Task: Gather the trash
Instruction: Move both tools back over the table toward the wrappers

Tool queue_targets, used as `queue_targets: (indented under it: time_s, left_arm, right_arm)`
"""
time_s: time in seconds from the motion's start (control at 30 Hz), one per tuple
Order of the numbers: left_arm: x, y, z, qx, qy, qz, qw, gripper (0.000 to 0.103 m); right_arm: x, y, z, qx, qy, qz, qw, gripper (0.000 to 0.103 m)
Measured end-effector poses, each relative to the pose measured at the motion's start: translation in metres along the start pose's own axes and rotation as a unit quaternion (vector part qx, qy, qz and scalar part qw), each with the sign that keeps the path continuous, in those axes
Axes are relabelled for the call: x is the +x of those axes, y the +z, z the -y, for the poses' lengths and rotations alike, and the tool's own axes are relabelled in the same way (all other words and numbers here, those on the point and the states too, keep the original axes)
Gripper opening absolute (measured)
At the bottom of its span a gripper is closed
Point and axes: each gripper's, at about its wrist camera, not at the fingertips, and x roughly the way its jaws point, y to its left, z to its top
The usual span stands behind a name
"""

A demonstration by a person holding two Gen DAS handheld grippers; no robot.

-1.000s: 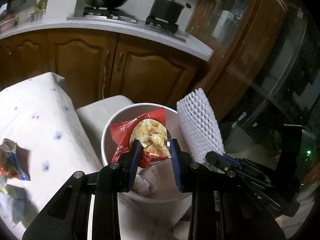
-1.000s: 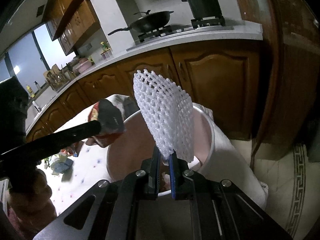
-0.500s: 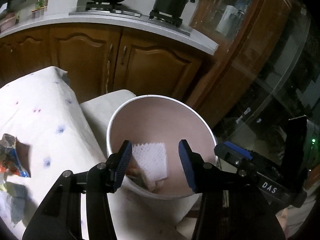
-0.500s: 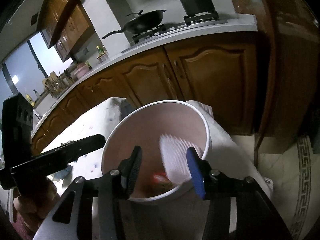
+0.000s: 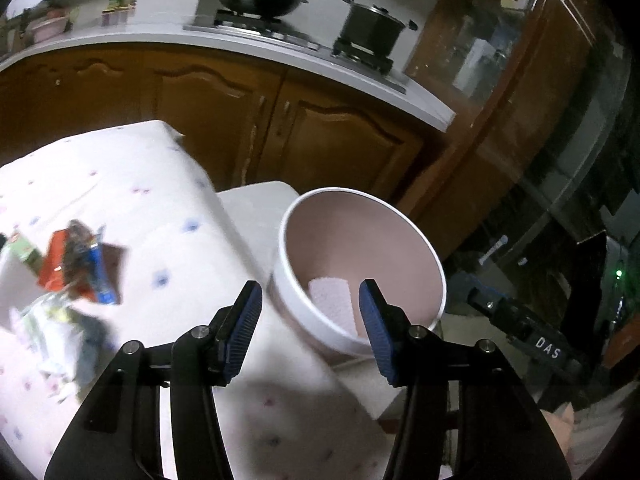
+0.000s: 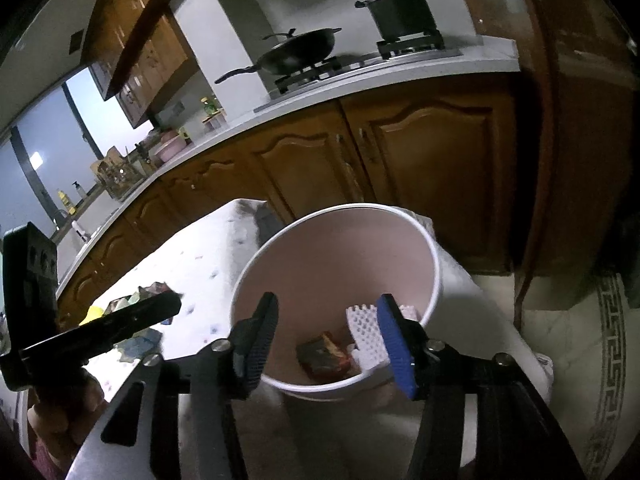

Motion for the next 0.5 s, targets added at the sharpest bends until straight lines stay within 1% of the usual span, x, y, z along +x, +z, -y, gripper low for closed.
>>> queue_targets:
  time_s: [0.13,0.2,0.5]
  left_arm:
    - [-0.018,-0.010,-0.014,-0.006,0.013,0.011,0.9998,0.054]
    - [-0.028,-0.015,-0.023,-0.009,0.018,0.016,0.9997,0.055]
    - [-0.062,-0.036,-0.066,-0.046,0.041,0.031,0.9976,0.055]
  right_arm:
    - [-0.002,-0.002,-0.013,-0.005,0.008,0.002,1.000,0.070]
    - [-0.002,-0.004,-0.019,-0.007,0.014,0.002,1.000,0.072]
    - [0.001,-0.016,-0.052,-0.024,0.036,-0.008,0.999,0.074]
